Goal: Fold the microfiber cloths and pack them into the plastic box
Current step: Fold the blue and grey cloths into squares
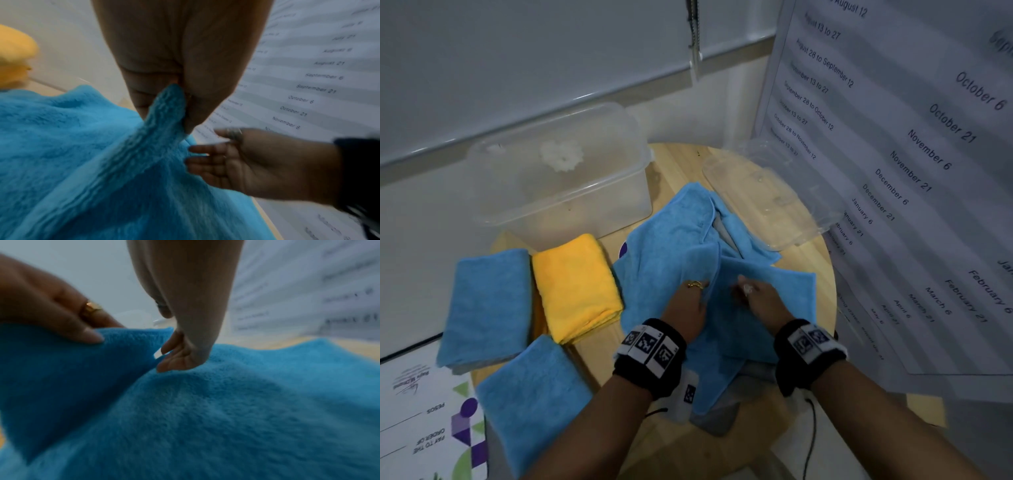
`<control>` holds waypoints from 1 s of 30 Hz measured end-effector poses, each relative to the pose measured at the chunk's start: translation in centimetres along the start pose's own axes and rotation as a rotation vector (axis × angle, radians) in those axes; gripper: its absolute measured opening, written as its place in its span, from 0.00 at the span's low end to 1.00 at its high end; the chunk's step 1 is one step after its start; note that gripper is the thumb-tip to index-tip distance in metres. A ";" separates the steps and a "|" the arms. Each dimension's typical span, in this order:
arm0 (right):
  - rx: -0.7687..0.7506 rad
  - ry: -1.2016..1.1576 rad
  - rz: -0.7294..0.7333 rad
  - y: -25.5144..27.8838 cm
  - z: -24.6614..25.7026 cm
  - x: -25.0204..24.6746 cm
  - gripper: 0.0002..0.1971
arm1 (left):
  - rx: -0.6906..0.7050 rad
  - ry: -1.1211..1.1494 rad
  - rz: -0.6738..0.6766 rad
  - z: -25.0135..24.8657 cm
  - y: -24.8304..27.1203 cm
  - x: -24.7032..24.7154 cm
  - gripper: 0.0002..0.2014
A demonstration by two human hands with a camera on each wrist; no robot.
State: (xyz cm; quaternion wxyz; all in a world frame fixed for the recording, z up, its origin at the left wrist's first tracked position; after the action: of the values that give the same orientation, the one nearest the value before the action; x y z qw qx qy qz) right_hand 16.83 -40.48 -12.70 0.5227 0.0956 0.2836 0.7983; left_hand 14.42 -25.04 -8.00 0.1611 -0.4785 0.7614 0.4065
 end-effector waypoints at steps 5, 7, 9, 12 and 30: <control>0.049 -0.266 0.084 -2.6 0.8 1.1 0.19 | 0.034 0.016 0.151 -1.3 0.3 2.9 0.24; 0.028 -0.062 0.012 -3.0 1.0 0.6 0.15 | 0.058 0.004 0.178 -1.6 0.5 3.8 0.23; 0.047 0.091 -0.100 -3.5 0.2 -0.2 0.14 | 0.062 -0.004 0.180 -1.7 0.6 4.6 0.21; 0.084 0.095 -0.152 -3.5 -0.6 -0.8 0.12 | 0.045 -0.021 0.187 -1.3 0.6 5.8 0.17; 0.139 0.161 -0.267 -2.1 -1.2 -3.1 0.12 | 0.093 -0.107 0.301 -3.4 0.7 7.7 0.15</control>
State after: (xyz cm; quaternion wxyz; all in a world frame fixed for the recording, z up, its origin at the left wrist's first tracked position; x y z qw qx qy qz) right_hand 19.30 -43.05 -14.37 0.5919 0.0288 0.3891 0.7053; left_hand 10.54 -32.18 -10.48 0.1608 -0.3285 0.8330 0.4151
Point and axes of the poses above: each hand's wrist, its own y-axis away from the middle knuckle, its own x-axis out of the palm, z = x × y, the point moved 6 cm from there along -y, towards the middle knuckle, and after that the axes turned 14 degrees about z, right-handed, at the moved point
